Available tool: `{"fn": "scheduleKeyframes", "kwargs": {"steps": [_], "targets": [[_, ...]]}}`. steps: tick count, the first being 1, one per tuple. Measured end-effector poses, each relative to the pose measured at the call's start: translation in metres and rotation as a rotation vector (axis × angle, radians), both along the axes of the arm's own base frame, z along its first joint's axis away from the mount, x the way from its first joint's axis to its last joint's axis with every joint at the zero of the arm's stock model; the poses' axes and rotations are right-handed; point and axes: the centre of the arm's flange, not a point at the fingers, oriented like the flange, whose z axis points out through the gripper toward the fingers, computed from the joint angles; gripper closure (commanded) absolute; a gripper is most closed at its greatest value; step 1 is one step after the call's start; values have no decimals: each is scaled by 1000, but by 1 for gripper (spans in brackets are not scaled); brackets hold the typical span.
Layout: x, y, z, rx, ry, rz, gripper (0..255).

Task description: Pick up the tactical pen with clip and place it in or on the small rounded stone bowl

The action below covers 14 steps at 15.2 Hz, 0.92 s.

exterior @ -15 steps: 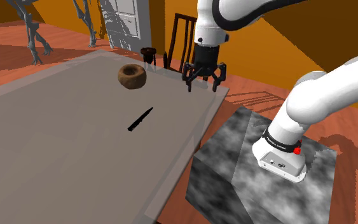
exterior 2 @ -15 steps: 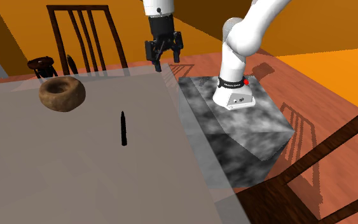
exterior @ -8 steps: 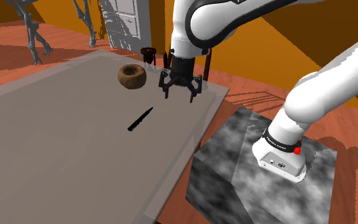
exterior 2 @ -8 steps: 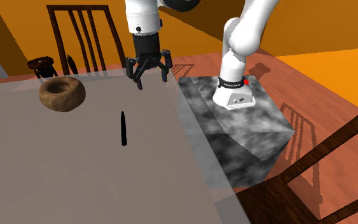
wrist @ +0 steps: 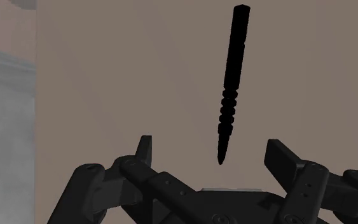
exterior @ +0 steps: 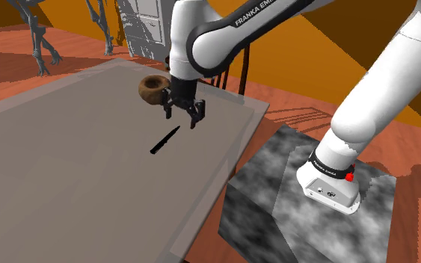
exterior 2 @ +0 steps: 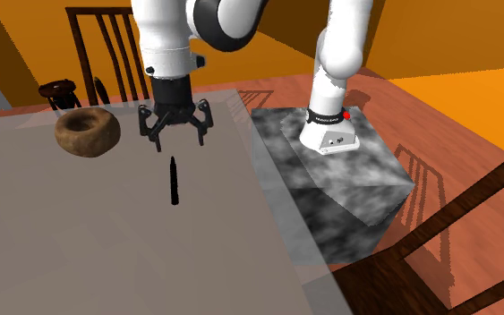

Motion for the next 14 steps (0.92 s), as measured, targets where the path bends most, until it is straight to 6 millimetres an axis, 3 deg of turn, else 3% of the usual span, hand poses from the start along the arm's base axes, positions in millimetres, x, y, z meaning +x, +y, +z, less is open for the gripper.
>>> {"fn": "scheduleKeyframes", "kwargs": {"steps": [2,9,14], "targets": [[16,6,-9,3,-6,-51,0],[21,16,-43,5,-8,-68,0],[21,17,-47,5,-9,-68,0]]}}
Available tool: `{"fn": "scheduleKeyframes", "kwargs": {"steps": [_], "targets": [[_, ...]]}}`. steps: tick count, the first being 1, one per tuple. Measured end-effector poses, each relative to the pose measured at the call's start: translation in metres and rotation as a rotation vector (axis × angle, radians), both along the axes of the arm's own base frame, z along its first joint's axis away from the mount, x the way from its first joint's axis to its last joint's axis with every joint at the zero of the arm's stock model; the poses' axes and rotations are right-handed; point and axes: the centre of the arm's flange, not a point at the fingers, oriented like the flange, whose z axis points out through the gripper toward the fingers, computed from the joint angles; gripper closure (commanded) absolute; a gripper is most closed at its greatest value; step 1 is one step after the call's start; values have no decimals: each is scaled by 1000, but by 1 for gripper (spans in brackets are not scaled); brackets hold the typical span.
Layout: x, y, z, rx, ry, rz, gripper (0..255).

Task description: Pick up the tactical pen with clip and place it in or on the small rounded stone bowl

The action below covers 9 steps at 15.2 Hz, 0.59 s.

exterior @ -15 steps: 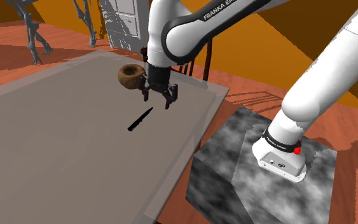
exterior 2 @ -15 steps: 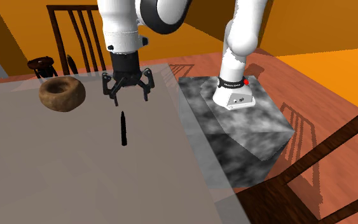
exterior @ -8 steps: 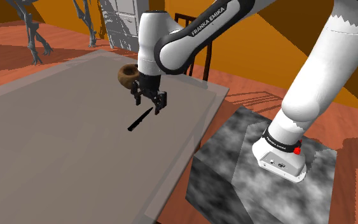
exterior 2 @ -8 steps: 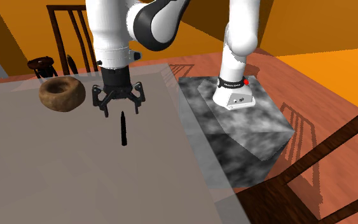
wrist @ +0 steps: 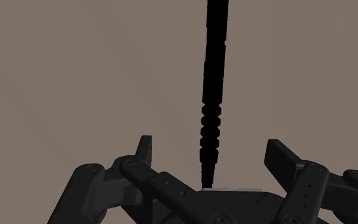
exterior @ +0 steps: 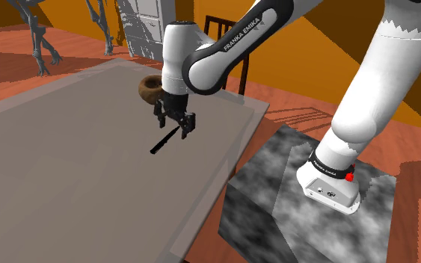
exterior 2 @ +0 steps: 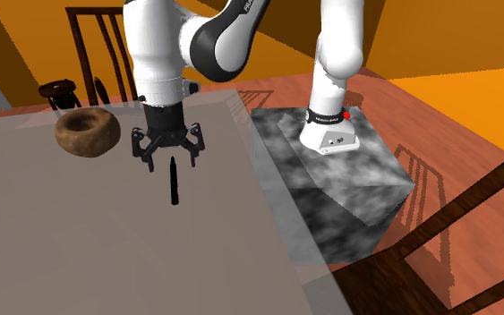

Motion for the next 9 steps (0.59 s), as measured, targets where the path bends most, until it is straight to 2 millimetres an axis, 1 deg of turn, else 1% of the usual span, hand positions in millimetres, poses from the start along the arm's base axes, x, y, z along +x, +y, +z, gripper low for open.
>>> {"fn": "scheduleKeyframes", "kwargs": {"steps": [1,2,9], "targets": [[0,0,0,0,0,0,0],[0,0,0,0,0,0,255],[-2,2,2,-3,-2,4,255]]}}
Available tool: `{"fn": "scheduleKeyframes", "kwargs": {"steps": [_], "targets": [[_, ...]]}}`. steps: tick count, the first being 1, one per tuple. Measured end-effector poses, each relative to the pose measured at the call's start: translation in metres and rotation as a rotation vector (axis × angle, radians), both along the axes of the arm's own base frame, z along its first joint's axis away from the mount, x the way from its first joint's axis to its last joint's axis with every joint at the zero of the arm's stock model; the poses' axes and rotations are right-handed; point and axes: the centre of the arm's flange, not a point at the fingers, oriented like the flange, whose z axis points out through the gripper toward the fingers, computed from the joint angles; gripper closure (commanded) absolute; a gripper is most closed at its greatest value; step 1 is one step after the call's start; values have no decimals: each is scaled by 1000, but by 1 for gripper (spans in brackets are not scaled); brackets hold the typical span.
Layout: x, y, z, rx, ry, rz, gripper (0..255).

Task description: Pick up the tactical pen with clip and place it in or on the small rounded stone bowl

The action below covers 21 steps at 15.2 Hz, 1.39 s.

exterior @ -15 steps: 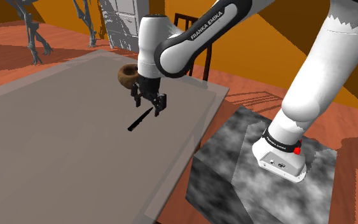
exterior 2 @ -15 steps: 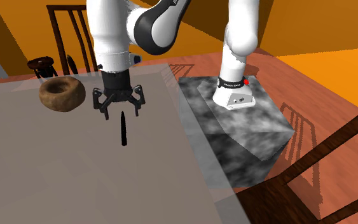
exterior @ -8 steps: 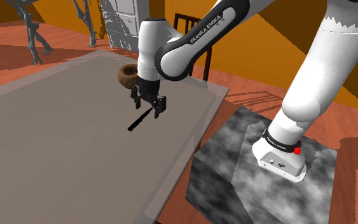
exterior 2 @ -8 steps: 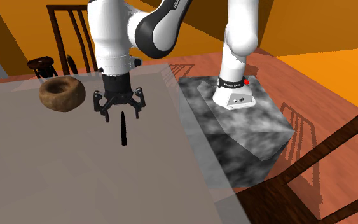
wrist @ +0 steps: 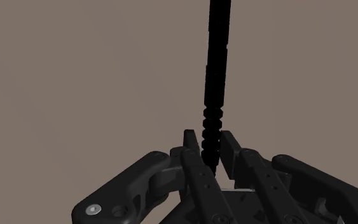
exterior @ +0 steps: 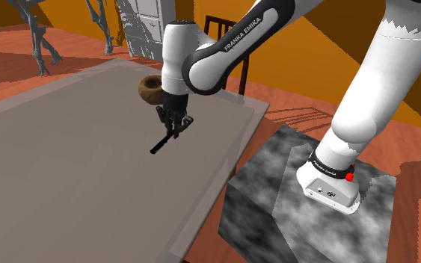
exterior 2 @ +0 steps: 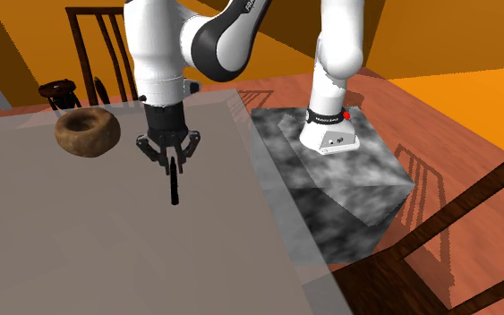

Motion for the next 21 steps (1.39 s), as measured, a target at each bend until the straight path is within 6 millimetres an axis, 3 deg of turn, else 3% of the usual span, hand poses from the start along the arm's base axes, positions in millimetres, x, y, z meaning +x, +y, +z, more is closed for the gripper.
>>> {"fn": "scheduleKeyframes", "kwargs": {"steps": [5,21], "targets": [[1,-1,5,2,1,-3,255],[2,-1,88,3,1,-4,255]]}}
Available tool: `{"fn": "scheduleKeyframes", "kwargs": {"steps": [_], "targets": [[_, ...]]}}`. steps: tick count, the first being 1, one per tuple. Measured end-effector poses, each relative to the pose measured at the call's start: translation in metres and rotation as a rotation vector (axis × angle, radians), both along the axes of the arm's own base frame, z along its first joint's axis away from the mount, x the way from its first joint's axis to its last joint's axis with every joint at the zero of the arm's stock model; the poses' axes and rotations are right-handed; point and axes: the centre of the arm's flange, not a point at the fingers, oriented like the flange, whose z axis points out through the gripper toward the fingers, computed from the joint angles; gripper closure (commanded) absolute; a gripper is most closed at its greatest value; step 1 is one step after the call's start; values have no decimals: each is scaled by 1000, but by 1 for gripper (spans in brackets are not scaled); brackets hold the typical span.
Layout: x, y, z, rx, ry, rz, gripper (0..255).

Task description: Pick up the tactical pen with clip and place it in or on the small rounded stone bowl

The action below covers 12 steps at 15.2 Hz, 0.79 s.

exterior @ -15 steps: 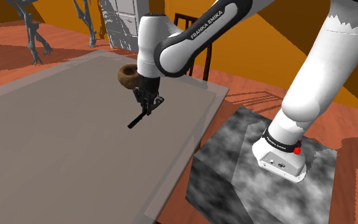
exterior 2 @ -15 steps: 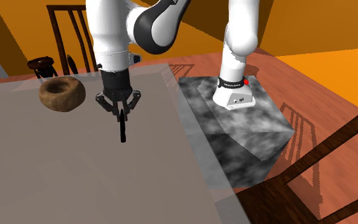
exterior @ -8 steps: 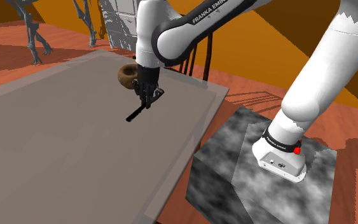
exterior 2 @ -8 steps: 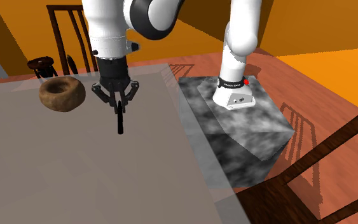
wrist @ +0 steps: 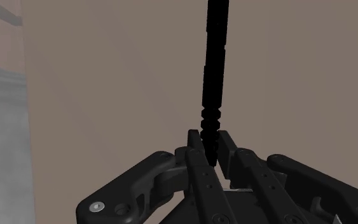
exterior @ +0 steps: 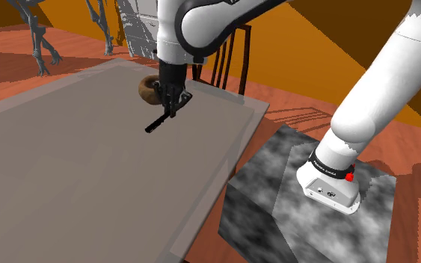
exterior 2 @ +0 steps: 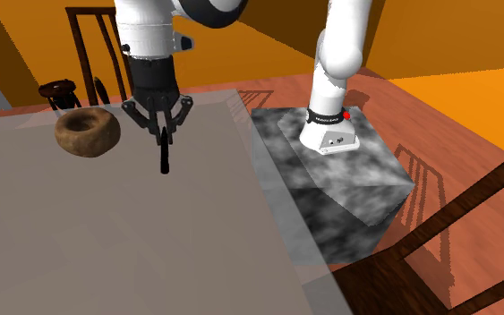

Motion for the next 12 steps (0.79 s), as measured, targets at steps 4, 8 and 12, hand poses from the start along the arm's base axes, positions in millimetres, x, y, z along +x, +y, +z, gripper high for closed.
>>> {"fn": "scheduleKeyframes", "kwargs": {"steps": [4,8,12], "targets": [[-1,-1,20,0,0,0,255],[1,-1,41,0,0,0,255],[1,0,62,0,0,0,255]]}}
